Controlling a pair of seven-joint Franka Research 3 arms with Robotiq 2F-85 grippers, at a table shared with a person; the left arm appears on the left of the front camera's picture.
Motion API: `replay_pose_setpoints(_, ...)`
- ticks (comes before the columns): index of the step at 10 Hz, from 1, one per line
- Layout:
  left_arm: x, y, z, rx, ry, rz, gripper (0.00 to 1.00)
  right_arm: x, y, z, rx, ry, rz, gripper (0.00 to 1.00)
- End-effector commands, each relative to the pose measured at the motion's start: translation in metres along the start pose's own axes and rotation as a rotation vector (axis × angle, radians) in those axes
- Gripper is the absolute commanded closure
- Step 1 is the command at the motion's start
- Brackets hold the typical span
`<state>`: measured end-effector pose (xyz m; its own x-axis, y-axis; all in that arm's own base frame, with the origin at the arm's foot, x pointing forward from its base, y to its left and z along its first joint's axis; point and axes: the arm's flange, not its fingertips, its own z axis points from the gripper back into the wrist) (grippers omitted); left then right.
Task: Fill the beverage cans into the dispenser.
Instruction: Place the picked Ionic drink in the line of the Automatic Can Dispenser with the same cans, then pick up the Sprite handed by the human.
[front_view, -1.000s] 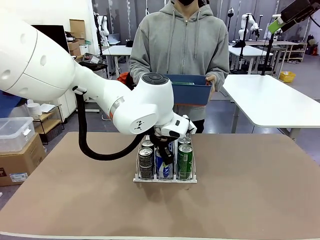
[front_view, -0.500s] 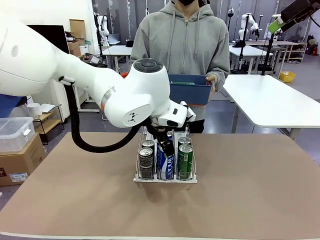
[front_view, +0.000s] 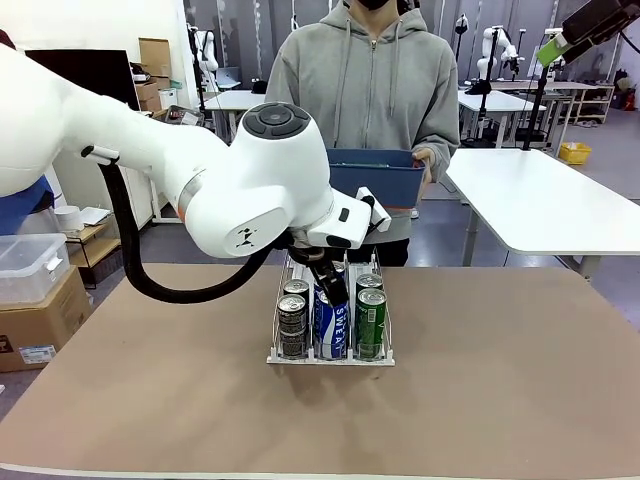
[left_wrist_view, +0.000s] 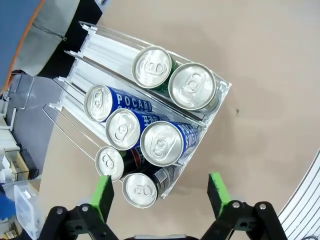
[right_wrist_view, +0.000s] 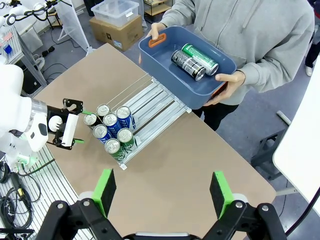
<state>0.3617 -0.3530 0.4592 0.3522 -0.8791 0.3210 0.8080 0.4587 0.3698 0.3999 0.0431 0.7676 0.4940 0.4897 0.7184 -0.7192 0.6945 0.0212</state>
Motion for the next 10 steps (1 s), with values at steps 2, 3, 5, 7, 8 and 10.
replay_pose_setpoints(2,0.0010,0.0034,-0.0053,-0.009,0.025,0.005,0.00,-0.0011,0.0001,-0.0004,-0.003,-0.008,-0.003,0.00)
replay_pose_setpoints(3,0.0010,0.0034,-0.0053,-0.009,0.025,0.005,0.00,-0.0011,0.0001,-0.0004,-0.003,-0.008,-0.003,0.00)
replay_pose_setpoints(5,0.0010,0.0034,-0.0053,-0.009,0.025,0.005,0.00,-0.0011,0.0001,-0.0004,-0.003,-0.008,-0.003,0.00)
replay_pose_setpoints(7,0.0010,0.0034,-0.0053,-0.009,0.025,0.005,0.00,-0.0011,0.0001,-0.0004,-0.003,-0.008,-0.003,0.00)
replay_pose_setpoints(8,0.0010,0.0034,-0.0053,-0.009,0.025,0.005,0.00,-0.0011,0.0001,-0.0004,-0.003,-0.008,-0.003,0.00)
replay_pose_setpoints(10,0.0010,0.0034,-0.0053,-0.009,0.025,0.005,0.00,-0.0011,0.0001,-0.0004,-0.003,-0.008,-0.003,0.00)
